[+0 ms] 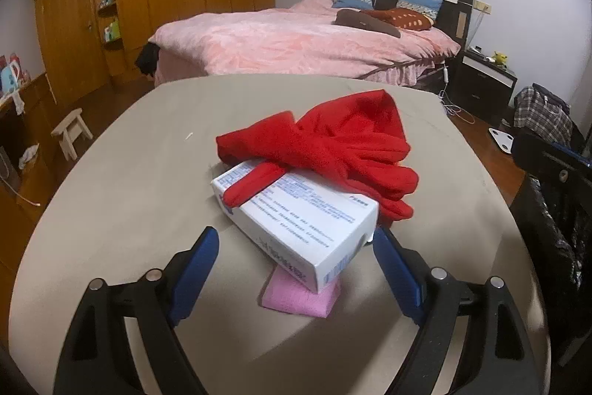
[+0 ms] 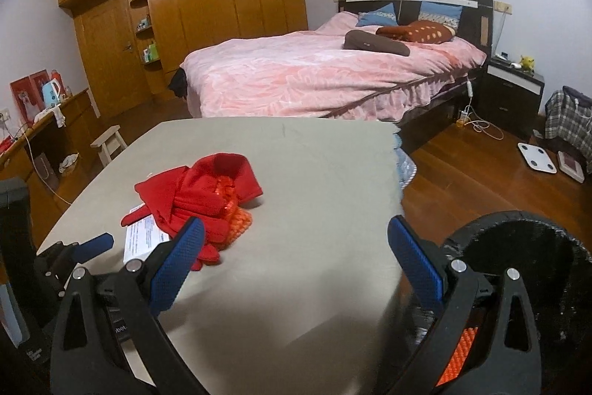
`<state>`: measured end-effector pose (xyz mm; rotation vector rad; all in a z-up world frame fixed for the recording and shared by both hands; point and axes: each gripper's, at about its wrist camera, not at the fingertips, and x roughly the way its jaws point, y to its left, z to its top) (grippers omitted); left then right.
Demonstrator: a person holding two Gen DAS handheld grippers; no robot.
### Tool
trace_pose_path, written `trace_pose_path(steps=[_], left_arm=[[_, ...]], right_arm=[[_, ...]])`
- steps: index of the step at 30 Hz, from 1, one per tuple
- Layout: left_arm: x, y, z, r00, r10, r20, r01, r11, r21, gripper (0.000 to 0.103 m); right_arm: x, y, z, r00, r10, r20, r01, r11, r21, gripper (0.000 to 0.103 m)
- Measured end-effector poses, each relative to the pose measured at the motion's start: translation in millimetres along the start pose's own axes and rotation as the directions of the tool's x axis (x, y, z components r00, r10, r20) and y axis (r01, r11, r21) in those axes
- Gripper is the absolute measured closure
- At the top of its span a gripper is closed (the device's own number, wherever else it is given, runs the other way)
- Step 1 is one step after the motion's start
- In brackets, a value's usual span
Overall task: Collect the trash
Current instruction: 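Lower the left gripper onto the white box and grasp it, then lift the white box with the left gripper while the right grasps the red gloves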
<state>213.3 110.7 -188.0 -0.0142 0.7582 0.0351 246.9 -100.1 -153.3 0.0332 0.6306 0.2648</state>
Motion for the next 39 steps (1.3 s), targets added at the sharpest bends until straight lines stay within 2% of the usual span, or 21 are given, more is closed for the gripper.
trace_pose_path(steps=[6,13,15,21,26,30,32,35,39], left_arm=[[0,23,-3,0.999,0.039,-0.022,-0.04,0.999,-0.033,0.019],[-1,67,-9,0.991,0.131,-0.037,-0.133,0.989,-0.071,0.02],[-4,72,-8,0.992,0.124,-0.025,-0.126,0.989,-0.082,0.02],[-9,60,2,0.999,0.03,0.015,-0.029,0.997,-0.065,0.02],[9,51,10,0.999,0.052,0.002,-0.052,0.998,-0.043,0.02],[28,55,16,0.997,0.056,-0.045,-0.059,0.997,-0.051,0.03],[36,60,18,0.997,0.035,-0.068,-0.04,0.997,-0.069,0.035],[45,64,17,0.994,-0.005,-0.106,-0.004,0.996,-0.087,0.047],[38,68,15,0.996,-0.002,-0.087,-0.006,0.996,-0.091,0.047]], right_arm=[[10,13,-1,1.0,0.018,-0.016,-0.018,1.0,-0.014,0.007],[21,21,-4,0.999,0.026,-0.04,-0.027,0.999,-0.024,0.007],[24,23,-4,0.999,0.026,-0.043,-0.027,0.999,-0.024,0.007],[29,23,-4,0.999,0.017,-0.043,-0.018,1.0,-0.021,0.007],[30,21,-6,0.999,0.012,-0.045,-0.013,1.0,-0.021,0.007],[31,21,-6,0.999,0.013,-0.047,-0.014,1.0,-0.019,0.007],[33,21,-6,0.999,0.014,-0.05,-0.015,1.0,-0.016,0.007],[34,21,-6,0.998,0.016,-0.053,-0.017,1.0,-0.013,0.007],[33,23,-5,0.999,0.02,-0.051,-0.021,1.0,-0.02,0.007]])
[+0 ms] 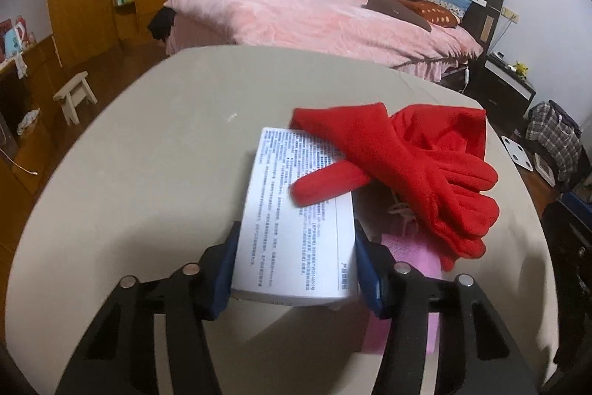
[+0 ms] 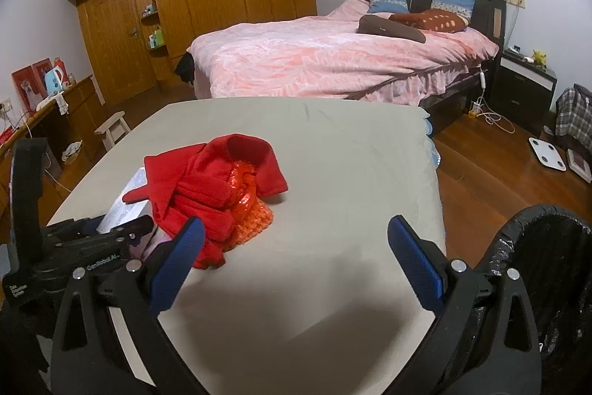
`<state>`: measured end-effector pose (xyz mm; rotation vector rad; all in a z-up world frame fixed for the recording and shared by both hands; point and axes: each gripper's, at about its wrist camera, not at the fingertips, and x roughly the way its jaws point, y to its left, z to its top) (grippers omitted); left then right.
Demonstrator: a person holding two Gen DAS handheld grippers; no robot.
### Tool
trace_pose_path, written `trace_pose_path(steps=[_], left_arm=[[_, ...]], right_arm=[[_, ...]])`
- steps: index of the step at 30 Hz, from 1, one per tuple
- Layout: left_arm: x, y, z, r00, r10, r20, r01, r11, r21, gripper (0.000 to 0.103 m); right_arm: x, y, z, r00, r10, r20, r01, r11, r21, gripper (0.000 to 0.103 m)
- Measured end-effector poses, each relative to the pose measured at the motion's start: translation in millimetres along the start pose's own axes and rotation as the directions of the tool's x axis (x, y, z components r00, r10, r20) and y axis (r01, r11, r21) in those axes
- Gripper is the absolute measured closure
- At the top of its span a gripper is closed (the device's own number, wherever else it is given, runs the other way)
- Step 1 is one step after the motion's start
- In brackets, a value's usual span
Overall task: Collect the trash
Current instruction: 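Lift the white box with the left gripper while the right grasps the red gloves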
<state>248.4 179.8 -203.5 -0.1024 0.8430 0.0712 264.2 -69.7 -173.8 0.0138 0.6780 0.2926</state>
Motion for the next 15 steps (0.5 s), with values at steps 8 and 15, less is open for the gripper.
trace_pose_path(steps=[8,15], left_arm=[[-7,24,-11,0.997,0.069,-0.02,-0.069,0.998,-0.013,0.047],[7,26,-7,0.996,0.068,-0.061,-0.068,0.998,-0.002,0.048]], right_arm=[[0,1,-1,1.0,0.002,-0.001,-0.002,1.0,-0.002,0.007],[0,3,0,1.0,-0.001,0.002,0.001,1.0,-0.011,0.007]])
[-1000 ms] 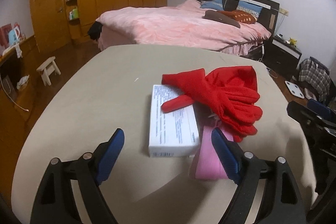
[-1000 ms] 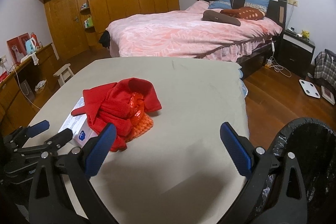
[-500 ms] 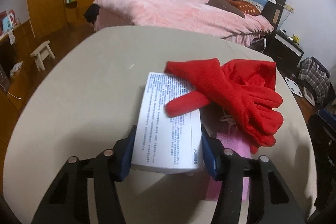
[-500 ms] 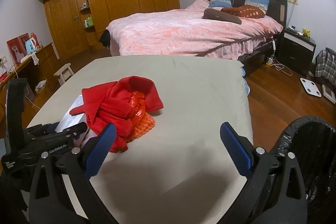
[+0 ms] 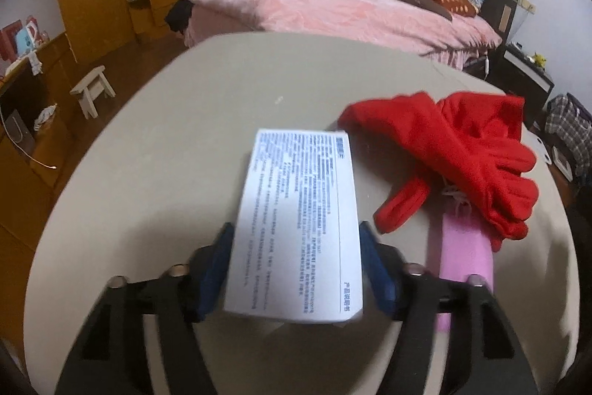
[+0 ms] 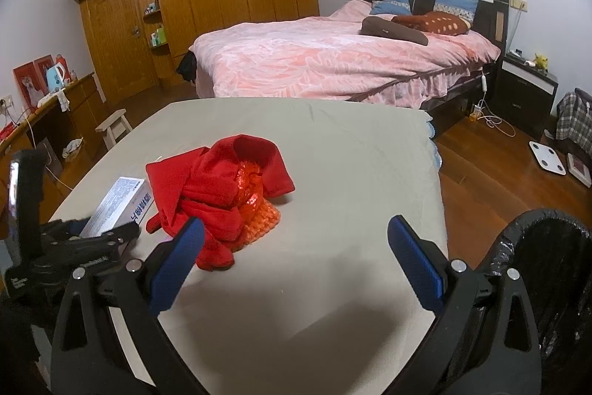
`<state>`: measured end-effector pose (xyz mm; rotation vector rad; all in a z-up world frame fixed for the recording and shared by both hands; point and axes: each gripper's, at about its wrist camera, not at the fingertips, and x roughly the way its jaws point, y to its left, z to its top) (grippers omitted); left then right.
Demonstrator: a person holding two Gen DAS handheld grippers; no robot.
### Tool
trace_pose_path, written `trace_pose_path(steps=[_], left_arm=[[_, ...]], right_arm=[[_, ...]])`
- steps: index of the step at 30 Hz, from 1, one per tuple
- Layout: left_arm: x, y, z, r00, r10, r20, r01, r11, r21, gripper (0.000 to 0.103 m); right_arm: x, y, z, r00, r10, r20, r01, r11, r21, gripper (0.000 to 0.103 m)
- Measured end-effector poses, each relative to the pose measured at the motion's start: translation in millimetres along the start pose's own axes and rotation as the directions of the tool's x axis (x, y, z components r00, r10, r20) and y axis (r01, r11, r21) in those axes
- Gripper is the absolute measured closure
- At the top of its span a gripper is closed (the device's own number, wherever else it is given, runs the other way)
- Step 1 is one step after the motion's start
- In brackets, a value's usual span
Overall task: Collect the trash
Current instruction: 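Lift the white box with the left gripper while the right grasps the red gloves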
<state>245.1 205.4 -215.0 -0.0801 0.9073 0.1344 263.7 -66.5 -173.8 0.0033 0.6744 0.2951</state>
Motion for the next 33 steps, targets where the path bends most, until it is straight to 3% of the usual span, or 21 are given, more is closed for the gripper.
trace_pose_path(steps=[10,13,18,23,28,33], left_arm=[[-35,25,3,0.996,0.011,0.094,-0.006,0.999,-0.049,0.049],[-42,32,5,0.994,0.025,0.102,-0.021,0.999,-0.042,0.049],[-46,43,7,0.993,0.045,0.111,-0.04,0.998,-0.045,0.049],[-48,51,4,0.992,0.054,0.112,-0.048,0.997,-0.054,0.049],[-48,55,2,0.993,0.049,0.107,-0.043,0.997,-0.058,0.049],[-51,53,4,0.992,0.048,0.114,-0.042,0.997,-0.062,0.049]], right_arm=[[3,36,14,0.996,0.082,0.019,-0.08,0.995,-0.05,0.007],[9,55,20,0.992,0.126,0.01,-0.125,0.99,-0.07,0.021],[28,81,21,0.984,0.172,-0.037,-0.175,0.981,-0.08,0.035],[47,97,16,0.981,0.166,-0.099,-0.176,0.979,-0.105,0.055],[56,107,11,0.971,0.186,-0.147,-0.205,0.971,-0.126,0.095],[42,108,14,0.969,0.218,-0.119,-0.234,0.963,-0.134,0.097]])
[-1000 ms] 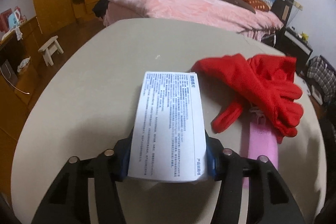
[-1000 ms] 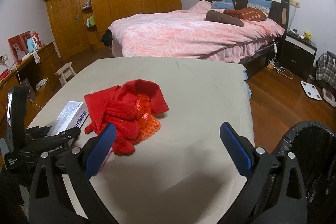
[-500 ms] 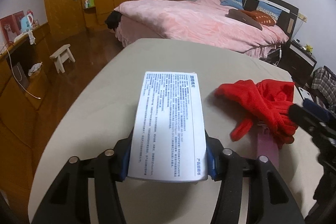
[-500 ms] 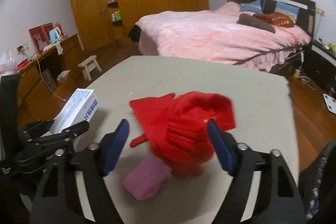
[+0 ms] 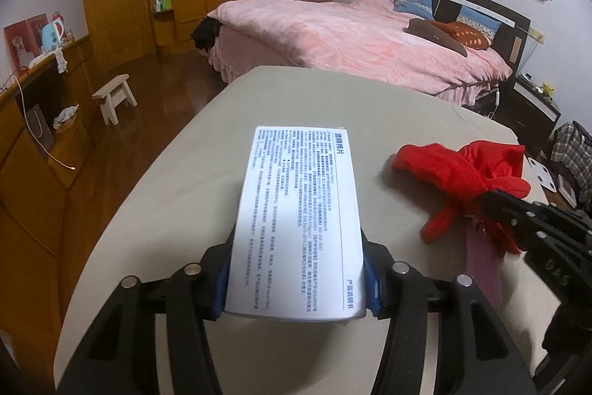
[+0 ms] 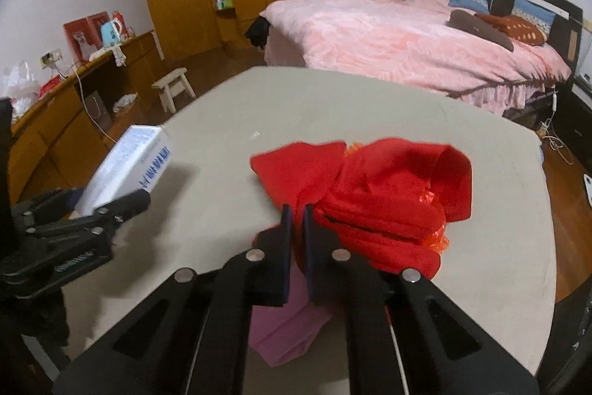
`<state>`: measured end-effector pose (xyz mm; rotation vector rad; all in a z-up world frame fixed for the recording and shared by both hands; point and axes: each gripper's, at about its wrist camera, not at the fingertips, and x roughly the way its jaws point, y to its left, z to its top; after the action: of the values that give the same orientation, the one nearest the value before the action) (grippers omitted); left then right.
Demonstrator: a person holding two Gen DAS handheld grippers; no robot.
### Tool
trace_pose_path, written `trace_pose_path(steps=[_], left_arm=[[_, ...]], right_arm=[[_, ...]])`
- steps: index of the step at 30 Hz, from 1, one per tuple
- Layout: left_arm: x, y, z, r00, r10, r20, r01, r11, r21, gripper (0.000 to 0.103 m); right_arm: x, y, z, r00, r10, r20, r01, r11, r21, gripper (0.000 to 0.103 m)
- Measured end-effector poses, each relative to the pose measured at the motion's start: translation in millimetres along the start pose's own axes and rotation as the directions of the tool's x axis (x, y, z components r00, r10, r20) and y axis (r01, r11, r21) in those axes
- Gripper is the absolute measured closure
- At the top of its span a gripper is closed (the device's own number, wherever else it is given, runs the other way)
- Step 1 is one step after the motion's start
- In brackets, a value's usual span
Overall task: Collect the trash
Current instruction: 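Lift the white box with the left gripper while the right grasps the red gloves, then carry the white box and red gloves over the bin and open both grippers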
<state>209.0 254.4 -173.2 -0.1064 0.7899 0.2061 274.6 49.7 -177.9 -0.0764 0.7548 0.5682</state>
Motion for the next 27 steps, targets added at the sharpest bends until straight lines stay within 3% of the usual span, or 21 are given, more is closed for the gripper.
trace_pose_path(steps=[16,27], left_arm=[[-32,-18,4,0.999,-0.036,0.039,0.035,0.999,0.031,0.049],[-62,-63,16,0.992,-0.103,0.075,0.096,0.991,0.094,0.049]], right_arm=[[-75,-10,19,0.992,0.049,0.116,-0.054,0.998,0.04,0.097],[-131,-31,23,0.981,0.007,0.196,-0.019,0.998,0.056,0.098]])
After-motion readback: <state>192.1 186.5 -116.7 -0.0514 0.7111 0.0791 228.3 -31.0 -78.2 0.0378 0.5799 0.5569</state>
